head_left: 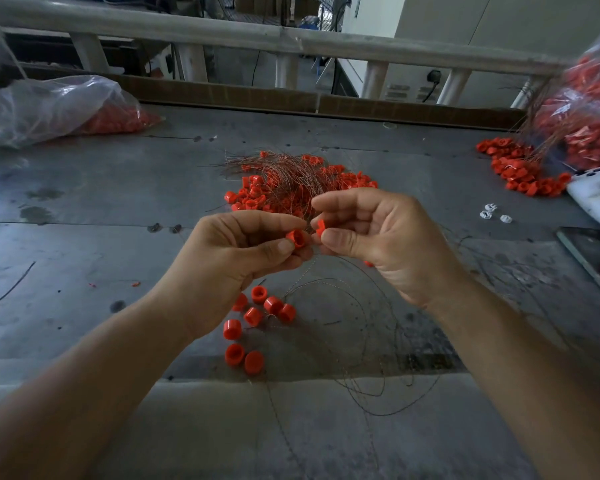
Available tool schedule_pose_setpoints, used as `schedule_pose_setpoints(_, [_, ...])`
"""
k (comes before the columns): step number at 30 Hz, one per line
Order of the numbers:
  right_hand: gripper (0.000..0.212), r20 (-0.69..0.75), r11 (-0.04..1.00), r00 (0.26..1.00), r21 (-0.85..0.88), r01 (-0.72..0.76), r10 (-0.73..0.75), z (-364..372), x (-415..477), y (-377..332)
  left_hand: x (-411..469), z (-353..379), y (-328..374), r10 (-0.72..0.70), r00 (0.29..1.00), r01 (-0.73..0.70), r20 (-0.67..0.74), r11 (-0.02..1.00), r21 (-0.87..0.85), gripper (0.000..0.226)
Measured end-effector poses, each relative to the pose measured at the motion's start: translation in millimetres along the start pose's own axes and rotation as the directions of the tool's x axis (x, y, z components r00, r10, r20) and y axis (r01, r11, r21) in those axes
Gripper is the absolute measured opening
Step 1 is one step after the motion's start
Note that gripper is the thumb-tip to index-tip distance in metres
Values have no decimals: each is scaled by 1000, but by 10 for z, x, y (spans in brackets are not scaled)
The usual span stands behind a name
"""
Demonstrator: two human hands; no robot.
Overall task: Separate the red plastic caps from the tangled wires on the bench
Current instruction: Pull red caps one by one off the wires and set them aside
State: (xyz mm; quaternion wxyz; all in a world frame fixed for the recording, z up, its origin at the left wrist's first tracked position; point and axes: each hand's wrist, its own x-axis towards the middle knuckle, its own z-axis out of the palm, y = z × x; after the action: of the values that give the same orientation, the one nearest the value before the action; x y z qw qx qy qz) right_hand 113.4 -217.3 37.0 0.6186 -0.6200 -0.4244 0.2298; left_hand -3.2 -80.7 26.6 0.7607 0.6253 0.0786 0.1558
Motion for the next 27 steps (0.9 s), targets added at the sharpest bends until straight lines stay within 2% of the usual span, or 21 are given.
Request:
schedule_pose_setpoints(4, [20, -6, 986, 995, -135, 96, -97, 71, -15, 11, -7, 30, -4, 27, 999, -26, -22, 999, 47, 25])
schedule_pose_setpoints(7, [26, -23, 956, 988, -258, 141, -152, 119, -20, 51, -5, 32, -18, 30, 998, -28, -48, 999, 43, 22])
schedule_pose_setpoints(12, [29, -36, 879, 964, -419, 225, -264, 148, -33, 80, 6, 37, -34, 44, 998, -36, -54, 989, 140, 25])
schedule_pose_setpoints(27, [23, -28, 792, 935, -541, 283, -354, 134, -29, 112, -1, 55, -59, 36, 998, -28, -56, 990, 141, 24])
